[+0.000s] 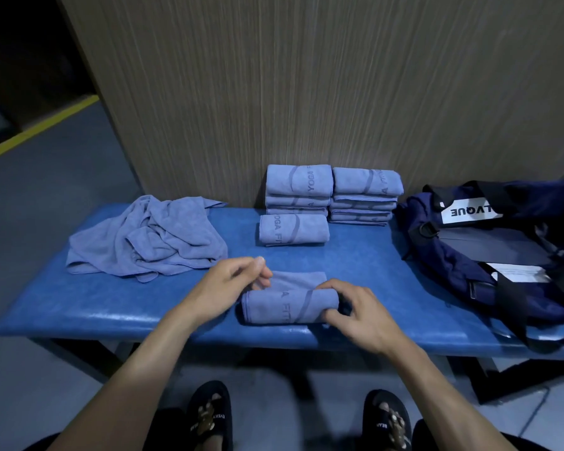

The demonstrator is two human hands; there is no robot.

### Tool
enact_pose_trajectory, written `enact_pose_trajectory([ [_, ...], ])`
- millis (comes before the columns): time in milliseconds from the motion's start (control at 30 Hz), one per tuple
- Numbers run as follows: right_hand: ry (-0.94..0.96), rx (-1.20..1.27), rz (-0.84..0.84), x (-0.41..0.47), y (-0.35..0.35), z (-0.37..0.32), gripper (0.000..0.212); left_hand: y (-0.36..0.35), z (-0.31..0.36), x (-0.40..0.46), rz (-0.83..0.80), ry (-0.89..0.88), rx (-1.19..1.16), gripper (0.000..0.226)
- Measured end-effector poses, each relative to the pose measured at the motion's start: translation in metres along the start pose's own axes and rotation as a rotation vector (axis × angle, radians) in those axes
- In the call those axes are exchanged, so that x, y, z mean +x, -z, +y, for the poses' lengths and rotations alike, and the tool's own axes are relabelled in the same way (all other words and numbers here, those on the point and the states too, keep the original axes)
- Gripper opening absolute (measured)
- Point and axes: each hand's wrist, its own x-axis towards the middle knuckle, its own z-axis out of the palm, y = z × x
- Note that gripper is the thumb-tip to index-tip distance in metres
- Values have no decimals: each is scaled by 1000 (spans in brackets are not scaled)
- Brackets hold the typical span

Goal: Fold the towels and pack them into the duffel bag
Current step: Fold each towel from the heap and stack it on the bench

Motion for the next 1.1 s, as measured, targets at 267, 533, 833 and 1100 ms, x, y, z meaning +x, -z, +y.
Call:
enact_pose_trajectory([
  [267, -145, 153, 23, 5, -3, -5, 11, -20, -31, -30, 125, -5, 184, 43],
  [533, -416, 194, 198, 27, -14, -11, 44, -30, -33, 9, 354, 217, 300, 43],
  [833, -514, 129, 293, 39, -19, -13, 55, -31, -28, 17, 347, 259, 430, 55],
  [1100, -548, -128, 251, 39, -30, -8, 47, -33, -29, 20, 443, 242, 623, 46],
])
